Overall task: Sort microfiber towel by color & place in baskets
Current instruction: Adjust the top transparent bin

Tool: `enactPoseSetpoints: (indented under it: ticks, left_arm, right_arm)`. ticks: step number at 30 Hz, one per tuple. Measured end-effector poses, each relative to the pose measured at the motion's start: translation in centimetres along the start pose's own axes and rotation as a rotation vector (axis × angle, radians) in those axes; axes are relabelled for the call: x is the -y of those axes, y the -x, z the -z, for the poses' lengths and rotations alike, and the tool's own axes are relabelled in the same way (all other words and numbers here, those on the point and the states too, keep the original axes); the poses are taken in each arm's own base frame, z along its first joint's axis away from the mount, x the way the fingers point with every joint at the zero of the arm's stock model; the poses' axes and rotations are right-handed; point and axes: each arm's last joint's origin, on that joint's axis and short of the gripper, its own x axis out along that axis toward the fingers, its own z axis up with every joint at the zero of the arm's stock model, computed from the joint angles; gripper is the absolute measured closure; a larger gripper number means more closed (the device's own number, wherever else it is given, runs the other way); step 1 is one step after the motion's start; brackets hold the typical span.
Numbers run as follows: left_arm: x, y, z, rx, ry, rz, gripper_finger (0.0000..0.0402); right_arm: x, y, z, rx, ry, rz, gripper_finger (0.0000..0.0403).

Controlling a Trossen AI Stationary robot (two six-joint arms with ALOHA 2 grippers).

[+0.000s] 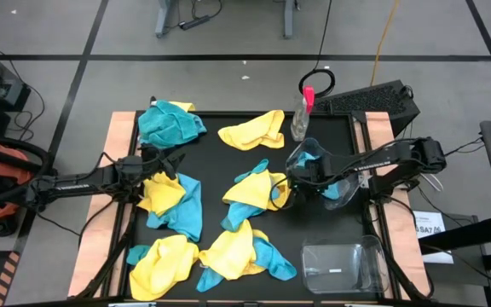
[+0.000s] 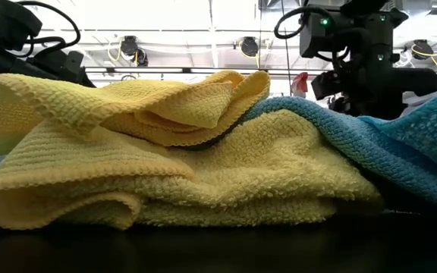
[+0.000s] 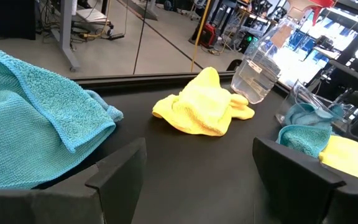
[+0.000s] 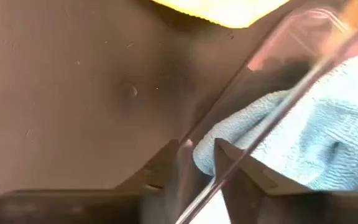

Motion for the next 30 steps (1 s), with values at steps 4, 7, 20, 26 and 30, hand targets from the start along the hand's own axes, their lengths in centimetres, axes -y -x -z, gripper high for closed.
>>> enactPoseSetpoints:
  ticks: [4, 7, 20, 26, 30]
  left_arm:
    - [0.0, 0.0, 0.0, 0.000, 0.000, 0.000, 0.0103]
    - [0.0, 0.0, 0.0, 0.000, 0.000, 0.000, 0.0103]
    - [0.0, 0.0, 0.0, 0.000, 0.000, 0.000, 0.0103]
    - [0.0, 0.0, 0.0, 0.000, 0.000, 0.000, 0.0103]
    - [0.0, 0.0, 0.0, 0.000, 0.000, 0.000, 0.0103]
  right_arm:
    - [0.0, 0.0, 0.1, -0.011, 0.010, 0.005, 0.0385]
    - [0.0, 0.0, 0.2, -0.025, 0.020, 0.009, 0.0396]
    - [-0.1, 0.0, 0.7, -0.075, -0.033, -0.022, 0.0396]
    - [-0.9, 0.1, 1.3, -0.133, -0.012, -0.039, 0.0395]
    - [-1.8, 0.1, 1.5, -0.141, 0.018, -0.045, 0.0395]
